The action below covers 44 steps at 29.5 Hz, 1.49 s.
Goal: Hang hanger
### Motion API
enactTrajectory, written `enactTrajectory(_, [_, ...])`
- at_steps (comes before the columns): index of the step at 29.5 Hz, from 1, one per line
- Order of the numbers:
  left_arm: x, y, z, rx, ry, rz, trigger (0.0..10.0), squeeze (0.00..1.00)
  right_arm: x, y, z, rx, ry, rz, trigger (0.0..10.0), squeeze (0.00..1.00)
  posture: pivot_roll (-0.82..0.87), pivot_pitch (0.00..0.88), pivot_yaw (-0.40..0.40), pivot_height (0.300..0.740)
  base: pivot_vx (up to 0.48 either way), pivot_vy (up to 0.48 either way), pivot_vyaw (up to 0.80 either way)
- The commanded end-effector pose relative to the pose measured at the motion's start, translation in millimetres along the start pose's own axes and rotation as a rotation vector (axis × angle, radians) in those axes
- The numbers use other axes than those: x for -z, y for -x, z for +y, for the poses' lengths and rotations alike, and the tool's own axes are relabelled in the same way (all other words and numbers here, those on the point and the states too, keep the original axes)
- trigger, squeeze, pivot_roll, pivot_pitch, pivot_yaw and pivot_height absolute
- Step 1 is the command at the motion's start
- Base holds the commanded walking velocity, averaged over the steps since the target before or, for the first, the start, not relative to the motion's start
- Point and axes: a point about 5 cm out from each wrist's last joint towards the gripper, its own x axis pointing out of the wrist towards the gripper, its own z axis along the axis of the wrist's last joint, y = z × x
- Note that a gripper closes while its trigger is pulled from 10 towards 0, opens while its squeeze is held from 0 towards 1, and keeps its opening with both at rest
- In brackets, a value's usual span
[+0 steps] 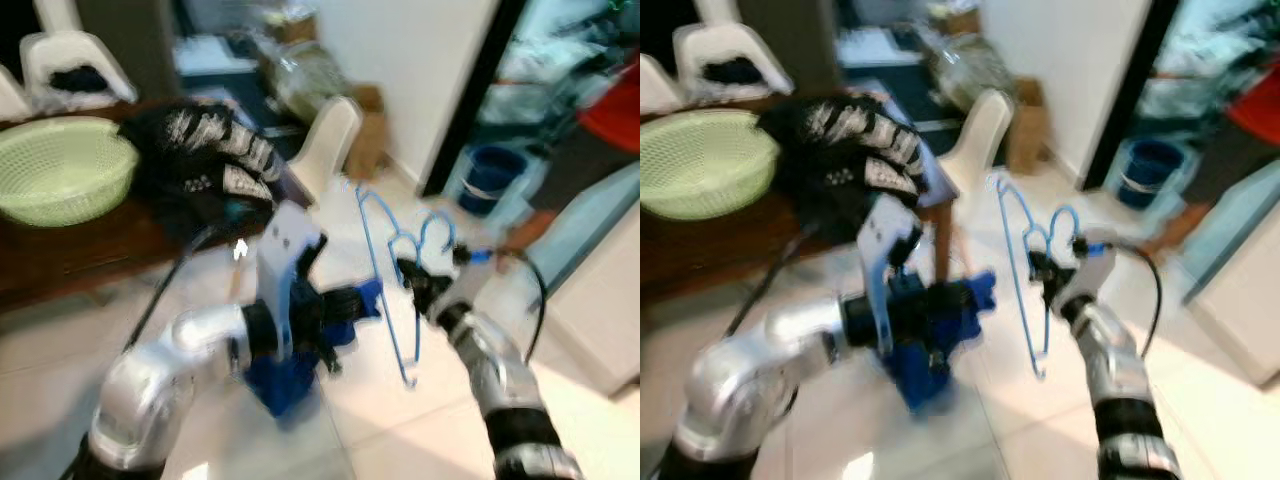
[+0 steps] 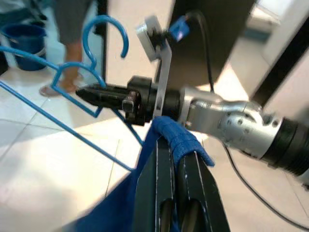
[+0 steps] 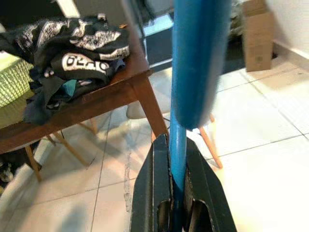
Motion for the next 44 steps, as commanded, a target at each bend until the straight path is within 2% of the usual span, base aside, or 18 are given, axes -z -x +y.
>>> enactTrajectory(1, [6,0.0,1.4,0.005,-0.027,0.035,10.0,0.0,2,0.0,-1.1,0.011,-0.01,0.01,10.0,0.0,0.05,0.059,-0.036,0.74,0.0,0.0,-0.8])
enactTrajectory(3, [30,5.7,13.6,-0.05,-0.134,0.208,10.0,0.0,2,0.3,-2.1,0.016,-0.005,0.015,10.0,0.0,0.04,0.06,-0.035,0.74,0.0,0.0,-0.8])
enactTrajectory(5, [30,5.7,13.6,-0.05,-0.134,0.208,10.0,0.0,2,0.3,-2.1,0.016,-0.005,0.015,10.0,0.0,0.04,0.06,-0.035,0.74,0.0,0.0,-0.8])
enactTrajectory(7, [54,24.3,51.0,-0.264,-0.285,0.431,10.0,0.0,3,0.9,-3.7,0.025,0.003,0.024,10.0,0.0,0.04,0.061,-0.038,0.74,0.0,0.0,-0.8])
enactTrajectory(8, [54,24.3,51.0,-0.264,-0.285,0.431,10.0,0.0,3,0.9,-3.7,0.025,0.003,0.024,10.0,0.0,0.04,0.061,-0.038,0.74,0.0,0.0,-0.8])
enactTrajectory(10, [64,52.5,95.4,-0.524,-0.481,0.628,10.0,0.0,4,0.7,-6.1,0.043,0.013,0.04,10.0,0.0,0.04,0.058,-0.039,0.74,0.0,0.0,-0.8])
enactTrajectory(11, [64,52.5,95.4,-0.524,-0.481,0.628,10.0,0.0,4,0.7,-6.1,0.043,0.013,0.04,10.0,0.0,0.04,0.058,-0.039,0.74,0.0,0.0,-0.8])
enactTrajectory(12, [67,65.3,111.3,-0.621,-0.586,0.718,10.0,0.0,4,0.4,-6.6,0.049,0.02,0.047,10.0,0.0,0.04,0.058,-0.039,0.74,0.0,0.0,-0.8])
enactTrajectory(14, [67,65.3,111.3,-0.621,-0.586,0.718,10.0,0.0,4,0.4,-6.6,0.049,0.02,0.047,10.0,0.0,0.04,0.058,-0.039,0.74,0.0,0.0,-0.8])
enactTrajectory(16, [81,88.1,133.8,-0.784,-0.684,0.814,10.0,0.0,5,1.0,-8.6,0.066,0.034,0.061,10.0,0.0,0.02,0.057,-0.038,0.74,0.0,0.0,-0.8])
enactTrajectory(18, [87,93.0,137.9,-0.839,-0.654,0.8,10.0,0.0,6,1.8,-9.8,0.074,0.04,0.067,10.0,0.0,0.02,0.056,-0.038,0.74,0.0,0.0,-0.8])
enactTrajectory(19, [92,94.8,139.3,-0.879,-0.607,0.77,10.0,0.0,6,2.6,-10.9,0.078,0.045,0.072,10.0,0.0,0.02,0.054,-0.039,0.74,0.0,0.0,-0.8])
enactTrajectory(24, [104,88.3,136.8,-0.84,-0.559,0.681,10.0,0.0,9,4.3,-12.2,0.067,0.067,0.101,10.0,0.0,0.02,0.051,-0.039,0.74,0.0,0.0,-0.8])
enactTrajectory(26, [108,89.1,138.2,-0.805,-0.47,0.631,10.0,0.0,11,5.3,-12.3,0.049,0.075,0.12,10.0,0.0,0.02,0.049,-0.041,0.74,0.0,0.0,-0.8])
enactTrajectory(32, [110,86.5,137.4,-0.751,-0.486,0.609,10.0,0.0,13,6.6,-11.5,0.016,0.096,0.147,10.0,0.0,0.01,0.042,-0.042,0.74,0.0,0.0,-0.8])
enactTrajectory(37, [111,77.8,139.6,-0.719,-0.54,0.581,10.0,0.0,15,6.9,-10.3,0.002,0.13,0.167,10.0,0.0,0.0,0.041,-0.044,0.74,0.0,0.0,-0.8])
enactTrajectory(41, [106,74.2,144.8,-0.75,-0.477,0.5,10.0,0.0,14,6.7,-11.5,0.021,0.135,0.164,10.0,0.0,-0.01,0.045,-0.046,0.74,0.0,0.0,-0.8])
enactTrajectory(44, [108,71.6,147.4,-0.771,-0.36,0.435,10.0,0.0,12,7.4,-16.6,0.052,0.132,0.16,10.0,0.0,-0.01,0.04,-0.046,0.74,0.0,0.0,-0.8])
